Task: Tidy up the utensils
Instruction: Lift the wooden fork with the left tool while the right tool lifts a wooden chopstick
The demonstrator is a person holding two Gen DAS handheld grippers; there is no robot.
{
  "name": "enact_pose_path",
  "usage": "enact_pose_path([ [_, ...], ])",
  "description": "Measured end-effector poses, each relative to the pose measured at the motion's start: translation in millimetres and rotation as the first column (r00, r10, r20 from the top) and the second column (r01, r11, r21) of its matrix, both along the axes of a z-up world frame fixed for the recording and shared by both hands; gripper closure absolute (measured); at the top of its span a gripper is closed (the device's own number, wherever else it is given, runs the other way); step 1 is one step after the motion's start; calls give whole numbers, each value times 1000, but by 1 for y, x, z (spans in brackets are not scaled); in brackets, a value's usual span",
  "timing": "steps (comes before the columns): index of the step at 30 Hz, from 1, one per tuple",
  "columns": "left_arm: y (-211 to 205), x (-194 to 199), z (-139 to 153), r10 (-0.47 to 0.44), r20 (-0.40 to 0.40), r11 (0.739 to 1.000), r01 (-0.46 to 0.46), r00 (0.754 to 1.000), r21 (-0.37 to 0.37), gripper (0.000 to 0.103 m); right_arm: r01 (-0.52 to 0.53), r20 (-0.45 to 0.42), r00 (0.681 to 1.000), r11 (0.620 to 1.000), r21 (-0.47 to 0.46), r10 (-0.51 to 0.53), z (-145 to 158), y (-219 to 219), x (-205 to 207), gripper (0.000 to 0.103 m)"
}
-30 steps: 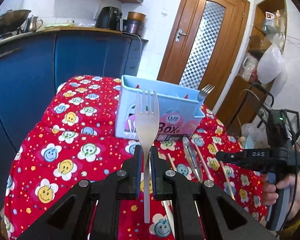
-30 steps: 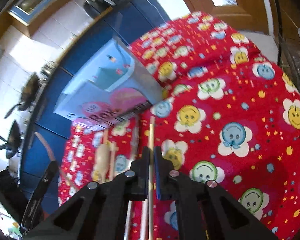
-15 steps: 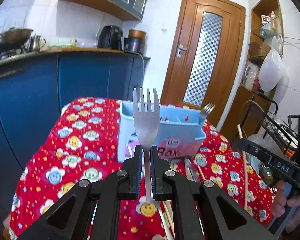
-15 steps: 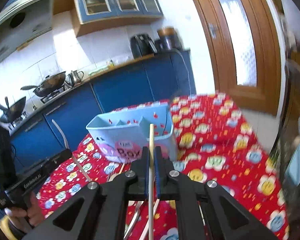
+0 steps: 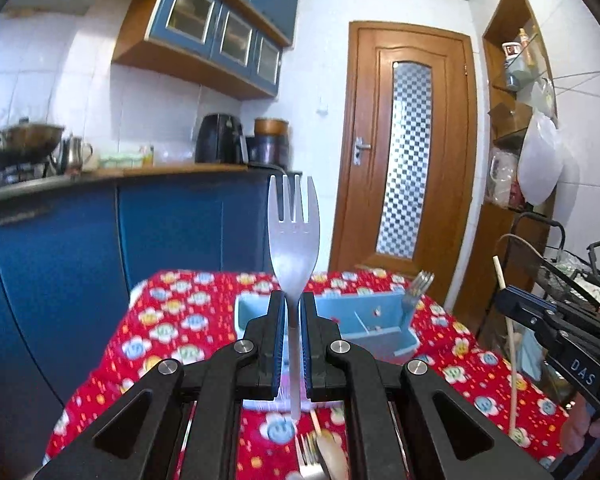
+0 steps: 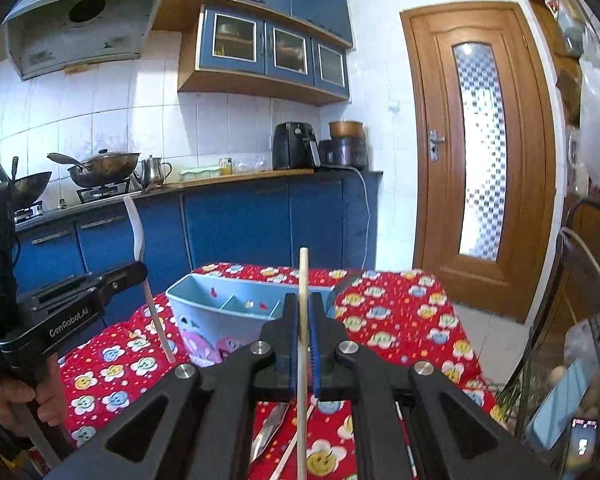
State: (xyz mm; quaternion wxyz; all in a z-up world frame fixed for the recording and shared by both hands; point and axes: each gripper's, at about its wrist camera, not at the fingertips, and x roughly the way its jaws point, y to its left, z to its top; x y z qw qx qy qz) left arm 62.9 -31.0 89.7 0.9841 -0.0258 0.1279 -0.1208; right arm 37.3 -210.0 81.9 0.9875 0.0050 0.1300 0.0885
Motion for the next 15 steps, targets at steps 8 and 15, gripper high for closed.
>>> enact_pose_path([
  [8, -10, 13, 12, 78, 133, 996, -82, 988, 23, 95, 7, 46, 999, 1000, 21, -8, 14, -2, 19, 97],
  [15, -9, 34, 18, 108, 172, 994, -111, 979, 10, 95, -3, 87, 996, 999, 53, -2, 30, -2, 40, 97],
])
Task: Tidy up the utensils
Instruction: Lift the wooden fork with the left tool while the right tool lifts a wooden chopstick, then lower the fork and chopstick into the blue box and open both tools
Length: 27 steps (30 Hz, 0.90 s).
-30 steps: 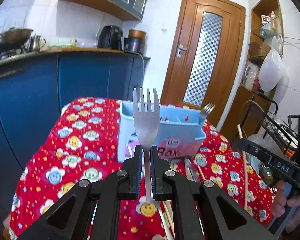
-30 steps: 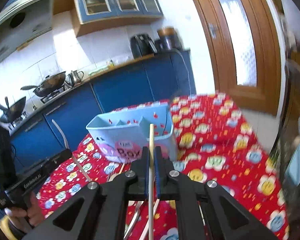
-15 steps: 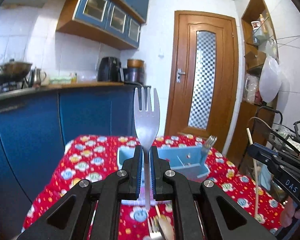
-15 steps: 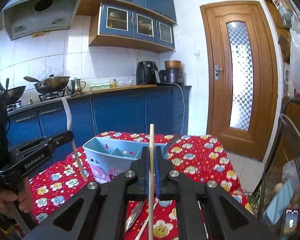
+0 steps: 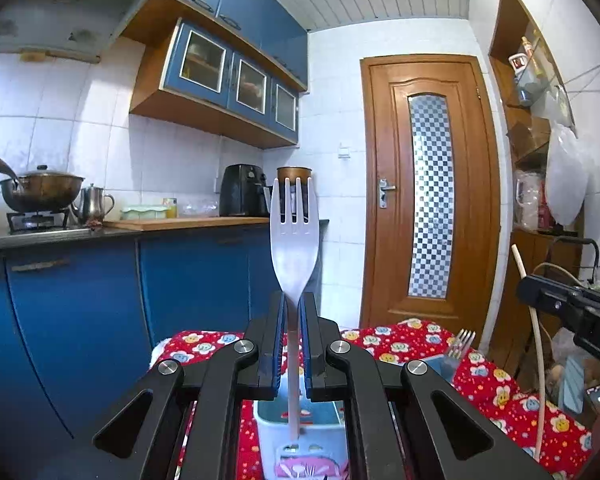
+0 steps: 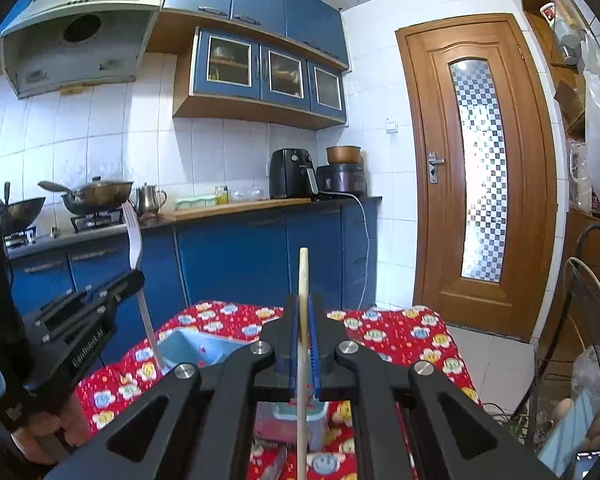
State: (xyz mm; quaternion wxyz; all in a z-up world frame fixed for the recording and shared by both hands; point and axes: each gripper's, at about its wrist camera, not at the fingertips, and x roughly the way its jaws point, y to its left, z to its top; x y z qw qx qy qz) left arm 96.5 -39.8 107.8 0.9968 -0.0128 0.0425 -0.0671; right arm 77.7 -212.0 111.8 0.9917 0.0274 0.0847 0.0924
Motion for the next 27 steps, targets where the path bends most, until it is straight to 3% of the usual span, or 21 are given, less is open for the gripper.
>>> enact_pose_path([
  [14, 7, 46, 8, -73, -27, 991, 69, 997, -113, 95, -3, 61, 998, 997, 82, -2, 15, -1, 53, 97],
  [22, 17, 78, -15, -104, -103, 980, 84, 989, -179, 96, 0, 79, 997, 998, 63, -5, 3, 9, 91, 97],
  [27, 16, 88, -30, -108, -138, 981, 83, 985, -176, 95, -8, 62, 998, 998, 68, 4, -12, 8, 108, 97],
])
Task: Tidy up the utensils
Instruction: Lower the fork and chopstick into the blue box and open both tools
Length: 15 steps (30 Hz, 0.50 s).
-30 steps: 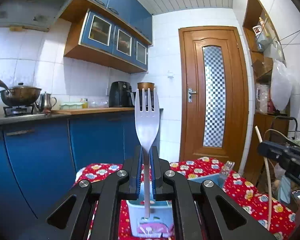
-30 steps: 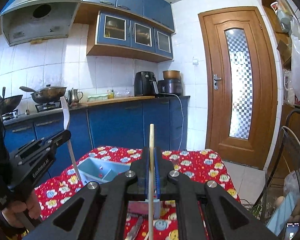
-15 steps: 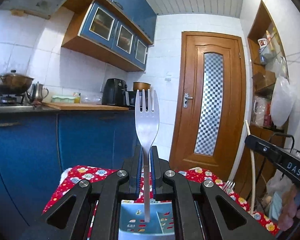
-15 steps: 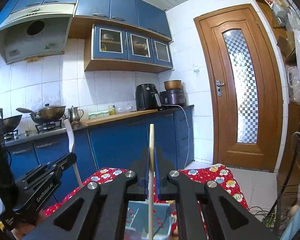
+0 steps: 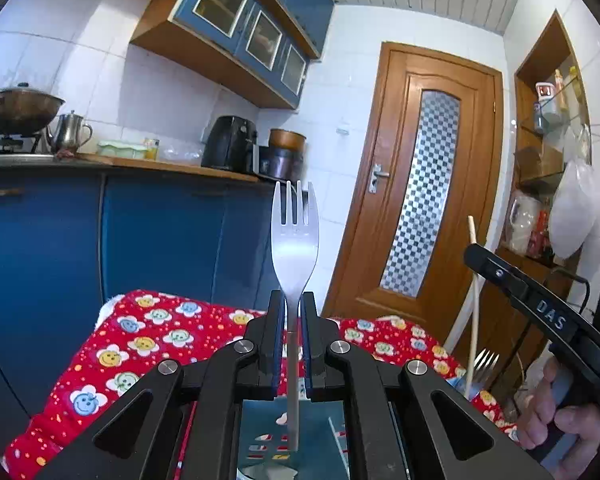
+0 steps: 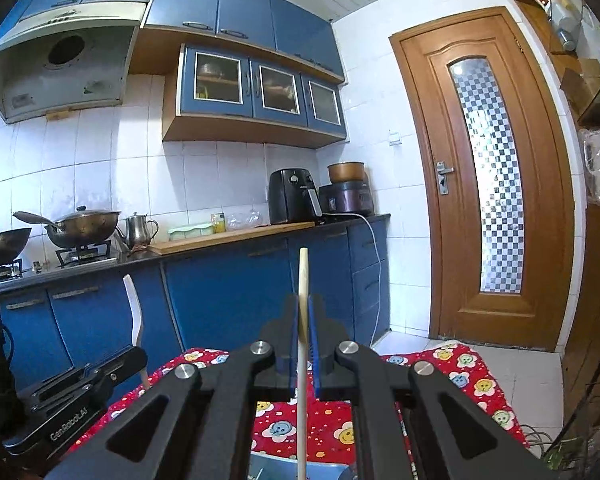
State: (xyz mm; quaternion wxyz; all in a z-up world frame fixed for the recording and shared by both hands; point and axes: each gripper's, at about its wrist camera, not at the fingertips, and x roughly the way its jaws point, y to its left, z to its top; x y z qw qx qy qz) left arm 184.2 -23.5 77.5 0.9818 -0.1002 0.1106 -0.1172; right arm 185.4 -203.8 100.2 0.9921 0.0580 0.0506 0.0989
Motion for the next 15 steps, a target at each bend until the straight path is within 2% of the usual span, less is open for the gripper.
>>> enact_pose_path([
  [8, -2, 1, -14, -7, -22, 1000, 8, 1000, 19, 96, -28, -38, 999, 1000, -8, 28, -19, 1, 8, 96],
  [15, -7, -5, -15, -22, -48, 999, 25, 999, 44, 95, -72, -86, 994, 997, -30, 70, -23, 5, 1, 96],
])
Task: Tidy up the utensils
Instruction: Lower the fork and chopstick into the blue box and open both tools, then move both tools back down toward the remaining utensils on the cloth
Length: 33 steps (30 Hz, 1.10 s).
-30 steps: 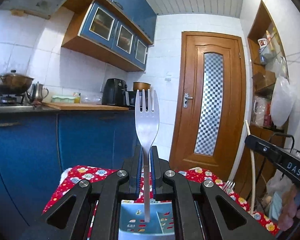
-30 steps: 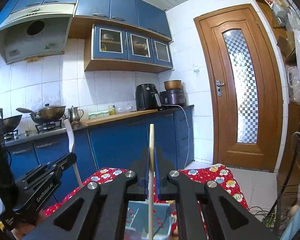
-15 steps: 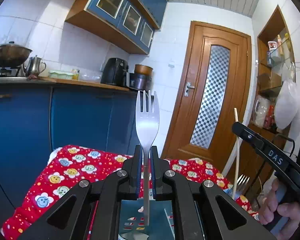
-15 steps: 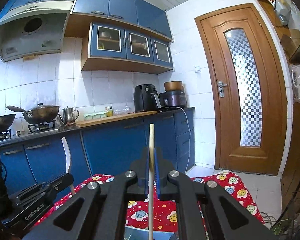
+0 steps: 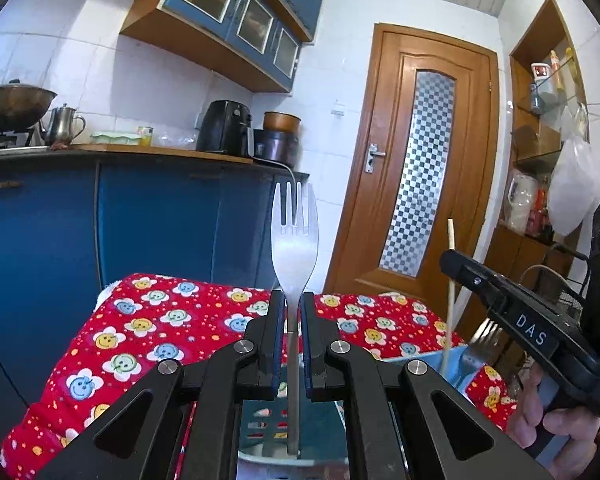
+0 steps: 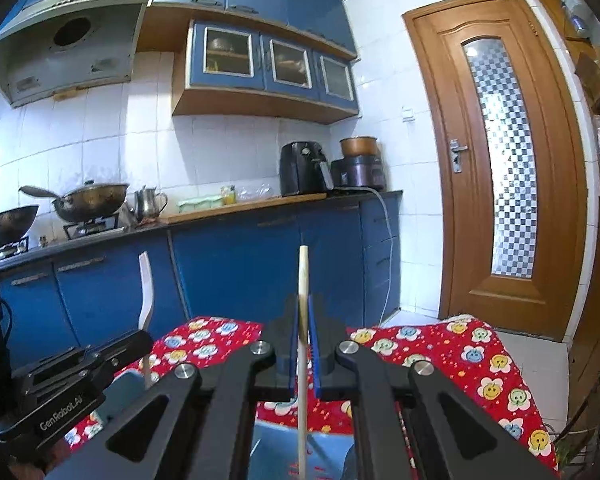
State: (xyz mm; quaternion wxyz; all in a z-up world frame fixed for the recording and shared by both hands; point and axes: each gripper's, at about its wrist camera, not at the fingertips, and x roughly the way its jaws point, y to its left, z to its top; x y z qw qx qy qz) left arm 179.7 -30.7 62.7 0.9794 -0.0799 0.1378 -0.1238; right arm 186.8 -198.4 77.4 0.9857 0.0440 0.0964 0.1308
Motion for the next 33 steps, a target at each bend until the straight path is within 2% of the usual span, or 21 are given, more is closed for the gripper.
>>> enact_pose_path([
  [3, -3, -5, 1, 4, -10, 1000, -3, 1000, 22, 91, -7, -23, 1000, 1000, 13, 8, -1, -2, -5, 92],
  [5, -3, -9, 2, 4, -15, 1000, -3, 1000, 30, 88, -18, -39, 999, 999, 39, 19, 0, -5, -8, 82],
  [20, 2, -52, 15, -23, -76, 999, 26, 997, 30, 87, -10, -76, 997, 999, 44, 13, 19, -13, -69, 78],
  [33, 1, -103, 19, -34, -117, 997, 42, 993, 71, 87, -8, -231, 973, 999, 36, 16, 2, -14, -119, 78],
])
